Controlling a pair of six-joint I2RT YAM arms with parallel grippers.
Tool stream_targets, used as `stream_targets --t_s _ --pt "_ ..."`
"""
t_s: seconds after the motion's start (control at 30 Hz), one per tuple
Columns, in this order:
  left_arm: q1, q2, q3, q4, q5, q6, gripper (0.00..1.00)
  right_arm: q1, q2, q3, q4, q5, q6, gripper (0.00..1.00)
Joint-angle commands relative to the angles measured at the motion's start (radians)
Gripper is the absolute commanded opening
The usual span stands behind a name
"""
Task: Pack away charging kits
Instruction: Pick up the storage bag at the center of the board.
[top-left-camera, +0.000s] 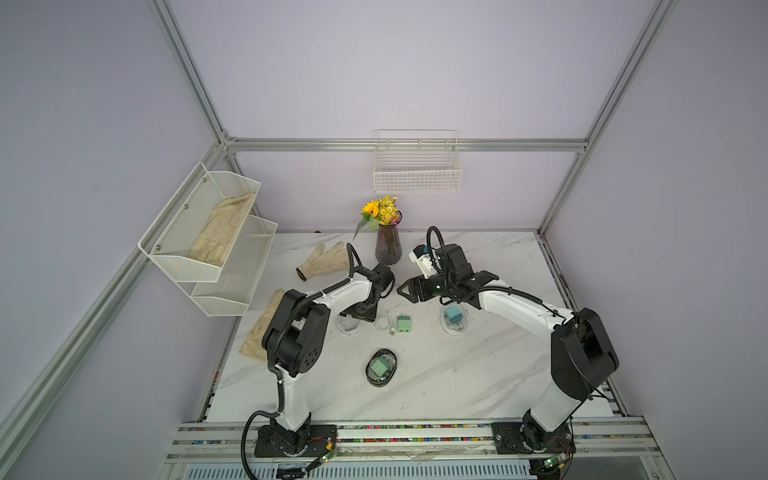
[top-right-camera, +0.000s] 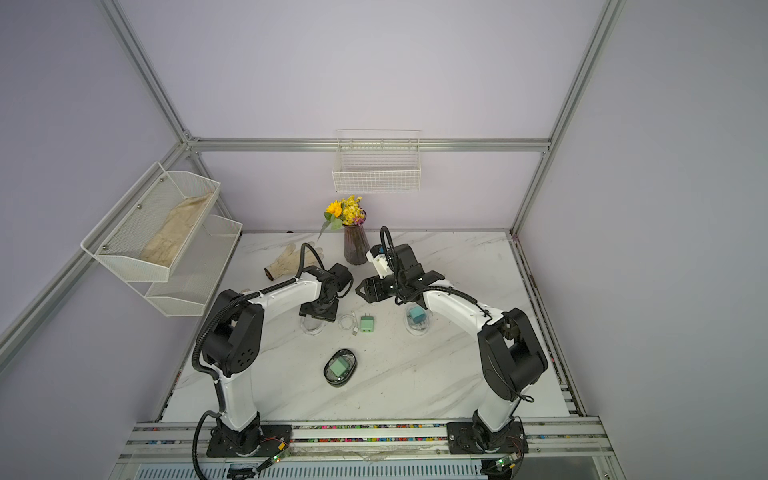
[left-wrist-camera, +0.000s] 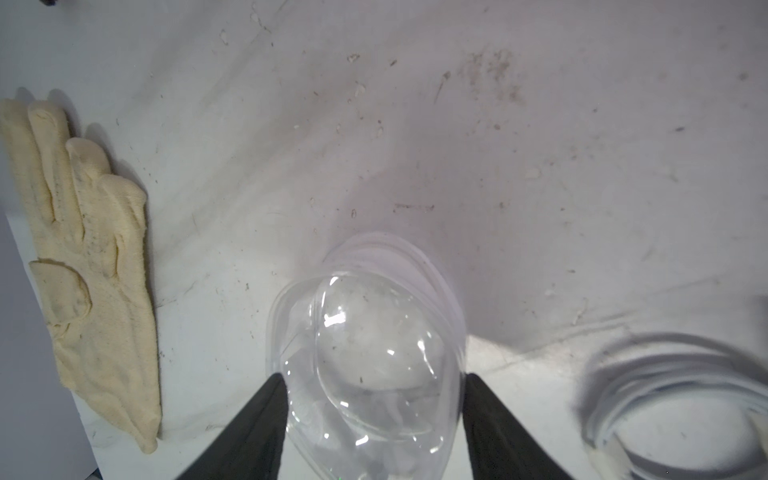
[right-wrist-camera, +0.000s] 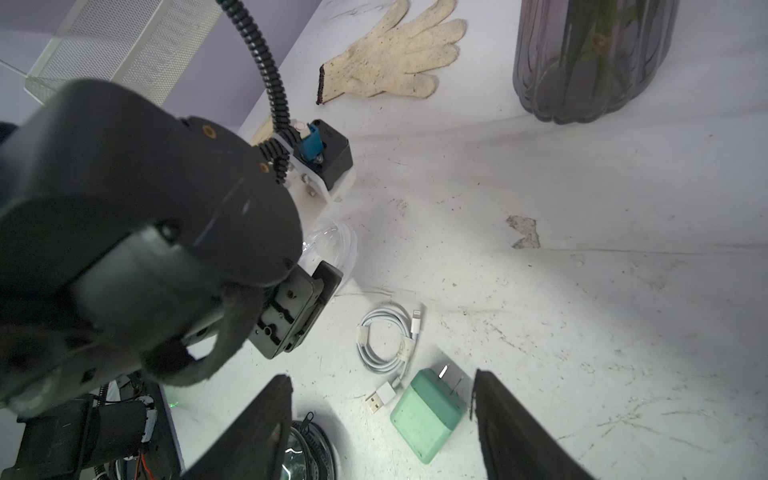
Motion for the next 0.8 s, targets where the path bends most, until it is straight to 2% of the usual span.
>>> stream_targets --t_s 0.0,0.1,0.2,0.3,0.37,0.4,0.57,0.77 --pt "0.023 -0.029 -0.041 0.043 0.035 0.048 0.67 -0.006 0.018 0.04 0.021 -0.007 0.005 0.71" --pt "0.038 -0.032 -0.056 0.059 0.059 0.061 0.67 -0.006 0.02 0.043 0.021 -0.007 0.008 0.71" --pt "0.058 -0.046 -0.082 0.09 0.112 0.078 0.6 -0.006 0.026 0.048 0.021 -0.008 0.009 0.71" --pt "0.08 -0.061 -0.108 0.121 0.165 0.092 0.44 -0.006 0.033 0.059 0.015 -0.011 0.009 0.71" --pt "0.088 -0.072 -0.125 0.138 0.18 0.101 0.28 -0.006 0.036 0.065 0.014 -0.015 0.009 0.71" --pt "0.089 -0.079 -0.131 0.146 0.184 0.105 0.25 -0.006 0.037 0.065 0.014 -0.015 0.01 0.7" --pt "0.101 -0.102 -0.145 0.16 0.235 0.112 0.21 -0.006 0.038 0.072 0.016 -0.022 0.009 0.7" --pt "0.136 -0.138 -0.153 0.186 0.416 0.115 0.13 -0.003 0.043 0.056 0.0 -0.057 0.014 0.68"
